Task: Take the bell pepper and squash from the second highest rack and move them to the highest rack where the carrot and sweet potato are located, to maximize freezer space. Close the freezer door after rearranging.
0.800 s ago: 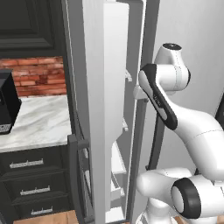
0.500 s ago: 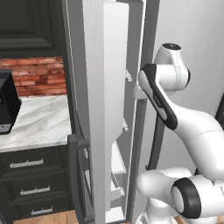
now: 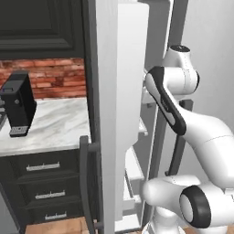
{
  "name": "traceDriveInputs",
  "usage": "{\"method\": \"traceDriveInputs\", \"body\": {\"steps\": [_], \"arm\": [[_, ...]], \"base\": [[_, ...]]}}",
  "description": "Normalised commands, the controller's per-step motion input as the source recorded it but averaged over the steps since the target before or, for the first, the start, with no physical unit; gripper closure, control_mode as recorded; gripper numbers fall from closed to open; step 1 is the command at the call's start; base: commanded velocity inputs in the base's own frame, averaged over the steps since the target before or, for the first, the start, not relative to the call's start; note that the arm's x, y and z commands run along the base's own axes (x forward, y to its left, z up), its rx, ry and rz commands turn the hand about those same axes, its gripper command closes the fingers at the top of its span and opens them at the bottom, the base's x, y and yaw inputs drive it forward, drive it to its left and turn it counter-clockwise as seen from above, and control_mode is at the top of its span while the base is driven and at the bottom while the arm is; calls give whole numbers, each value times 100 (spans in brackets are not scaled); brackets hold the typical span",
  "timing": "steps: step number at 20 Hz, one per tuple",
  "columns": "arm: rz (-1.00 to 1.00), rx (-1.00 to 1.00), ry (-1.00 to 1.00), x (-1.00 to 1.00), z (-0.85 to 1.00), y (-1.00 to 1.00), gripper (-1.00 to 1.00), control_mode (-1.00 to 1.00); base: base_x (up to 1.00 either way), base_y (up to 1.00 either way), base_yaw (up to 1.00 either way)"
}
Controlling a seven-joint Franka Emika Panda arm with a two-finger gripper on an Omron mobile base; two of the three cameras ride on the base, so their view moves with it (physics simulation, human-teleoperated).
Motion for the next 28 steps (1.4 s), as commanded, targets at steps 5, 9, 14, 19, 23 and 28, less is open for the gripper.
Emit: {"method": "traceDriveInputs", "body": {"steps": [5, 9, 14, 19, 23, 28], "arm": [[0, 0, 0, 0, 0, 0, -100, 100], [0, 0, 0, 0, 0, 0, -100, 100], [0, 0, 0, 0, 0, 0, -100, 100], [0, 0, 0, 0, 0, 0, -100, 100], [0, 0, 0, 0, 0, 0, -100, 100], [0, 0, 0, 0, 0, 0, -100, 100]], "base": [[0, 28, 35], [1, 0, 35], [31, -33, 31], [52, -18, 26], [63, -9, 19], [86, -21, 14]]}}
